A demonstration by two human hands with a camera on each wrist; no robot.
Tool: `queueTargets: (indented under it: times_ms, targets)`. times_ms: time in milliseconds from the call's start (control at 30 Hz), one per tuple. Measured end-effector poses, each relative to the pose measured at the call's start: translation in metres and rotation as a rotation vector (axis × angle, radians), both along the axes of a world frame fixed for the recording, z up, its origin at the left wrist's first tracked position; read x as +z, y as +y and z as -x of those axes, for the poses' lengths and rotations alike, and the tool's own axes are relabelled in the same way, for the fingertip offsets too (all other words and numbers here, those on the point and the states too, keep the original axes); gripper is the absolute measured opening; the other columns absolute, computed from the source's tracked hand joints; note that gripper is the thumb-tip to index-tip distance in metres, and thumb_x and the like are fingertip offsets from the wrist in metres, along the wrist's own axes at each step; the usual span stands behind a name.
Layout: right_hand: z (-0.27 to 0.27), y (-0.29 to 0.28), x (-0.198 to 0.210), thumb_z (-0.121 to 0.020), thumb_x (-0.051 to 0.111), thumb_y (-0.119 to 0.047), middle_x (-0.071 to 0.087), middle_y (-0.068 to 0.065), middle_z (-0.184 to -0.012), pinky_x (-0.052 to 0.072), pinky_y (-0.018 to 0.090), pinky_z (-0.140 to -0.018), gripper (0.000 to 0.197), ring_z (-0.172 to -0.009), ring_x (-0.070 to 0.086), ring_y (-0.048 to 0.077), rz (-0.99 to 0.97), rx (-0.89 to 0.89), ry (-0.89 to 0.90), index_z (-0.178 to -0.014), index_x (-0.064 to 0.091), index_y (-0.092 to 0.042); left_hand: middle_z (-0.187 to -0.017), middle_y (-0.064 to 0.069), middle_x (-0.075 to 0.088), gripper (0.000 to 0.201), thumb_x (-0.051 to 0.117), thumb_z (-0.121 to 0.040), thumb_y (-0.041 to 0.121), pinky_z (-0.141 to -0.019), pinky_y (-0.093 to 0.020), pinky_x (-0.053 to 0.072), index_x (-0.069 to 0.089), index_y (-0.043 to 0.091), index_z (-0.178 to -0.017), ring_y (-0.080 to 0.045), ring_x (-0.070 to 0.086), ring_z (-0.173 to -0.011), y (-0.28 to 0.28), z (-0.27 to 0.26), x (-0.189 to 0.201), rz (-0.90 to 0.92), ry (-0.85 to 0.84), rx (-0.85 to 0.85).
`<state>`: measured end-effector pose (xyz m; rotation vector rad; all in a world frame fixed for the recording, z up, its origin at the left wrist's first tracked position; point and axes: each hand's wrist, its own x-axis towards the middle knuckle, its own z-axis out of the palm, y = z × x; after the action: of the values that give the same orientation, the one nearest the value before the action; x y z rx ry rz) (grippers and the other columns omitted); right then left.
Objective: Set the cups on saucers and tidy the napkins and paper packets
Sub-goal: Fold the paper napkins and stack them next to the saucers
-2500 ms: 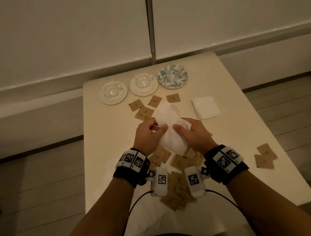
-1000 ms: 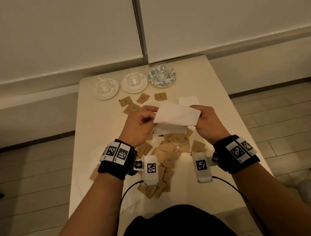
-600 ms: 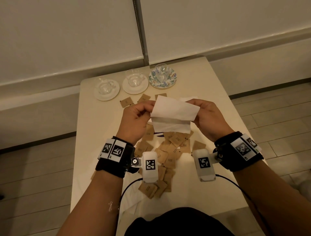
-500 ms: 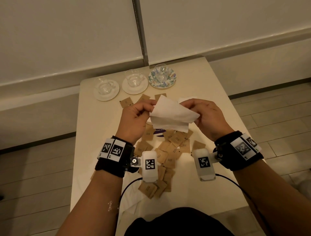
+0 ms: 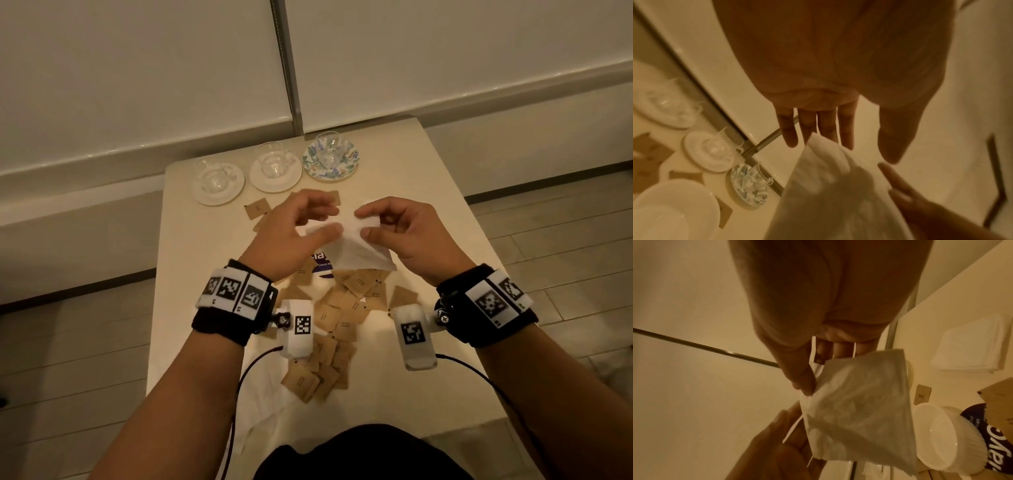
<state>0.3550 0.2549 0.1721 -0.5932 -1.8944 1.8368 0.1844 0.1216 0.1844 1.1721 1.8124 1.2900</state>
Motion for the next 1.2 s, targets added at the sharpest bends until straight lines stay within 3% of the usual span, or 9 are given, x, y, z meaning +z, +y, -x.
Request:
queueTargets:
  times_ms: [133, 200, 333, 433, 567, 767, 967, 1100, 1200]
  targets:
    - [0.001, 0.000, 0.001, -0.085, 0.071, 0.000, 0.063, 0.032, -0.099, 0.051, 0.055, -0.088, 0.032, -0.084, 0.061, 0.045, -0.010, 0.047, -0.010, -0.111, 0.068, -0.019, -0.092, 0.008, 0.070, 0.014, 0.071, -0.088, 0.030, -0.074, -0.023, 0.051, 0.071, 0.021, -0.099, -0.003, 0.064, -0.085, 0.010, -0.005, 0.001, 0.165, 0.182, -0.105]
    - [0.003, 0.002, -0.001, -0.083, 0.075, -0.005, 0.068, 0.021, -0.102, 0.053, 0.050, -0.089, 0.038, -0.089, 0.064, 0.037, -0.048, 0.047, -0.058, -0.117, 0.064, -0.018, -0.083, 0.004, 0.070, 0.011, 0.069, -0.090, 0.028, -0.068, -0.029, 0.050, 0.073, 0.019, -0.094, -0.008, 0.064, -0.076, 0.013, -0.005, 0.000, 0.159, 0.192, -0.081]
    - [0.008, 0.006, -0.008, -0.081, 0.077, -0.010, 0.073, 0.005, -0.097, 0.057, 0.031, -0.076, 0.031, -0.086, 0.070, 0.017, -0.116, 0.089, -0.176, -0.110, 0.065, -0.012, -0.073, 0.009, 0.072, 0.010, 0.069, -0.090, 0.020, -0.060, -0.019, 0.050, 0.072, 0.025, -0.083, -0.005, 0.066, -0.068, 0.012, -0.007, -0.010, 0.068, 0.062, -0.031]
    - [0.007, 0.012, -0.018, -0.083, 0.075, -0.013, 0.075, 0.002, -0.082, 0.055, 0.031, -0.068, 0.009, -0.074, 0.070, 0.014, -0.136, 0.068, -0.248, -0.090, 0.071, -0.014, -0.075, 0.002, 0.074, 0.010, 0.070, -0.089, 0.016, -0.061, -0.025, 0.054, 0.072, 0.022, -0.082, -0.012, 0.068, -0.068, 0.007, -0.005, -0.021, 0.029, -0.047, 0.091]
    - [0.004, 0.016, -0.030, -0.083, 0.075, -0.013, 0.072, 0.010, -0.076, 0.052, 0.039, -0.069, 0.004, -0.065, 0.063, 0.016, -0.123, 0.037, -0.283, -0.083, 0.073, -0.016, -0.074, -0.001, 0.073, 0.010, 0.070, -0.089, 0.014, -0.065, -0.025, 0.053, 0.073, 0.018, -0.081, -0.013, 0.067, -0.070, -0.002, -0.001, -0.034, 0.018, -0.087, 0.177]
    - [0.012, 0.010, -0.030, -0.078, 0.080, -0.029, 0.071, -0.007, -0.097, 0.045, 0.009, -0.073, 0.032, -0.088, 0.064, 0.004, -0.277, 0.090, -0.319, -0.108, 0.070, -0.022, -0.073, -0.004, 0.071, 0.017, 0.067, -0.091, 0.031, -0.059, -0.032, 0.049, 0.075, 0.019, -0.083, -0.017, 0.066, -0.066, -0.003, -0.002, -0.037, 0.162, 0.111, 0.051]
    - [0.018, 0.009, -0.026, -0.087, 0.073, -0.025, 0.070, -0.003, -0.074, 0.044, 0.014, -0.062, 0.010, -0.066, 0.061, 0.002, -0.280, 0.038, -0.254, -0.081, 0.074, -0.016, -0.077, -0.014, 0.071, 0.023, 0.064, -0.093, 0.035, -0.065, -0.043, 0.051, 0.077, 0.016, -0.088, -0.033, 0.065, -0.075, -0.004, -0.006, -0.033, 0.229, 0.145, -0.059]
    - [0.014, 0.012, -0.033, -0.085, 0.074, -0.031, 0.072, -0.004, -0.081, 0.051, 0.021, -0.066, 0.012, -0.073, 0.065, 0.007, -0.209, 0.047, -0.263, -0.089, 0.074, -0.019, -0.080, -0.013, 0.072, 0.019, 0.064, -0.094, 0.031, -0.065, -0.040, 0.052, 0.077, 0.019, -0.090, -0.033, 0.066, -0.077, -0.010, -0.002, -0.037, 0.224, 0.072, -0.059]
    - [0.011, 0.012, -0.045, -0.081, 0.077, -0.032, 0.075, 0.000, -0.090, 0.056, 0.030, -0.074, 0.022, -0.083, 0.071, 0.017, -0.099, 0.118, -0.336, -0.098, 0.073, -0.018, -0.084, -0.007, 0.075, 0.014, 0.064, -0.093, 0.030, -0.070, -0.033, 0.054, 0.078, 0.027, -0.089, -0.020, 0.069, -0.074, -0.012, 0.003, -0.042, 0.148, -0.020, 0.023]
